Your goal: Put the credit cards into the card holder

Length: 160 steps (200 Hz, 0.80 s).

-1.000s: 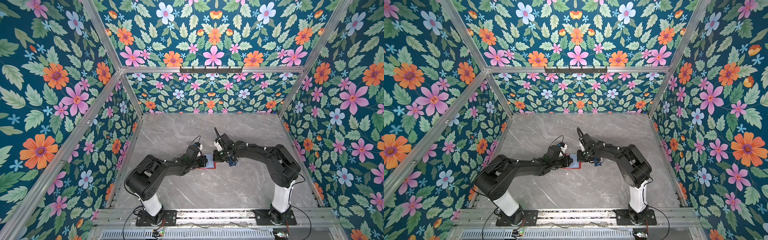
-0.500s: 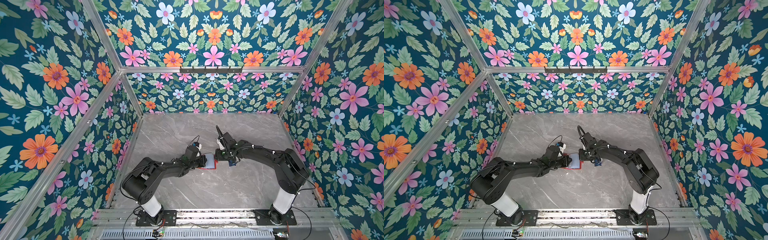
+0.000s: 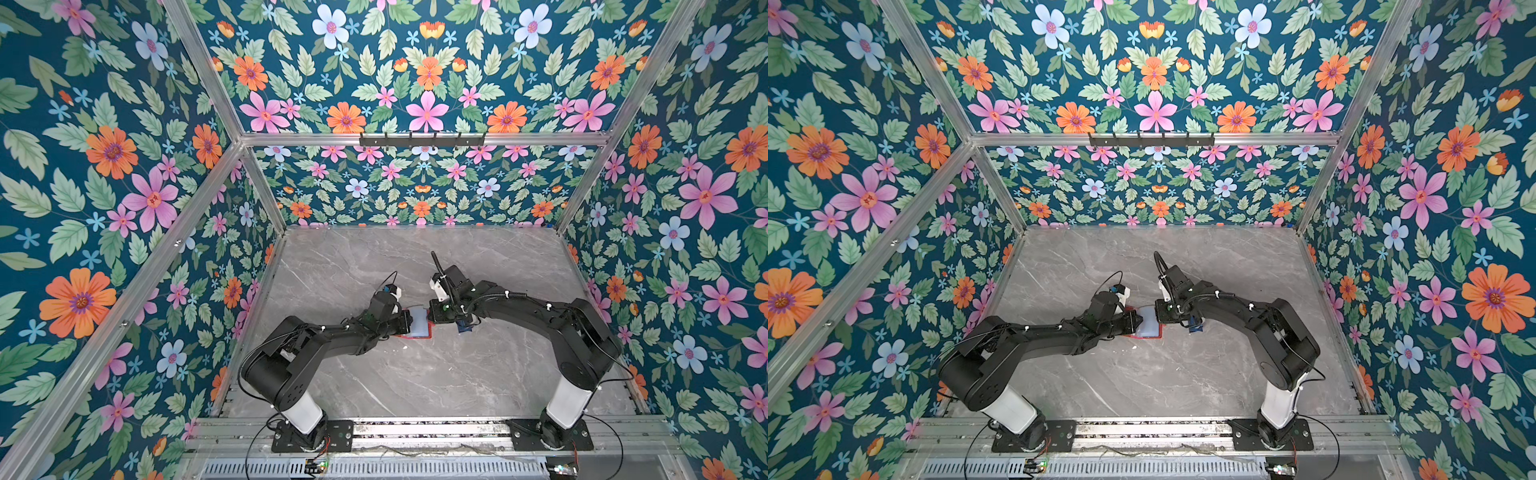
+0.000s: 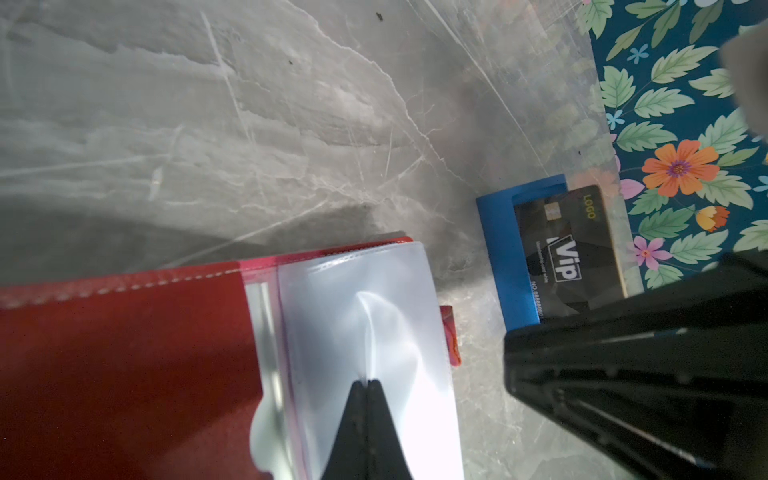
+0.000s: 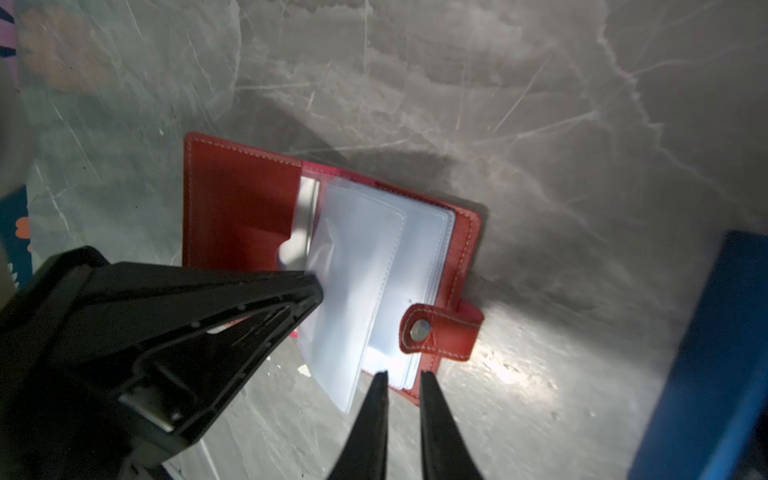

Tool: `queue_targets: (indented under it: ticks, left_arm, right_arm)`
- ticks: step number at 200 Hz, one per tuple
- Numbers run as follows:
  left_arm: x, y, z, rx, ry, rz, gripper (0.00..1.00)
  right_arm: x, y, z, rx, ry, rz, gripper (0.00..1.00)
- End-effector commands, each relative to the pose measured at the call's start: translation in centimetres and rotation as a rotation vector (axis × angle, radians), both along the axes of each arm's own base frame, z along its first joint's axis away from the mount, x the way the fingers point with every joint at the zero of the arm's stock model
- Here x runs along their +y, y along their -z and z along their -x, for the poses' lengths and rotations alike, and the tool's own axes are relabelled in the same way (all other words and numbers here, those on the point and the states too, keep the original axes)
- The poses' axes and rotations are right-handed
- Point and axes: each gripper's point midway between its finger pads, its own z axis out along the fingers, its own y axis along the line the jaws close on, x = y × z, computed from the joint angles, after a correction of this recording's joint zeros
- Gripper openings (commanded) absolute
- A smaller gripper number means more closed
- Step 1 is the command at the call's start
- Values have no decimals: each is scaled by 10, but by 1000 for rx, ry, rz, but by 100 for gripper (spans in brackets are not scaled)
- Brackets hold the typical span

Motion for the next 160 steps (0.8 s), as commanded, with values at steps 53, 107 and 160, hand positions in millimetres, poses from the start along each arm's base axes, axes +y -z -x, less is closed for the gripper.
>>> queue_targets:
  ticks: [53, 107, 160]
  left_arm:
    - [-1, -5, -3, -19, -6, 16, 0]
    - [1, -8, -1, -32, -9, 20, 0]
    - [14, -21, -2, -88, -47, -6, 37]
  right_arm:
    - [18, 17, 3, 74, -36, -38, 7]
    - [27, 20, -1, 83, -35, -70, 21]
    - [42, 10, -4, 83, -59, -151, 31]
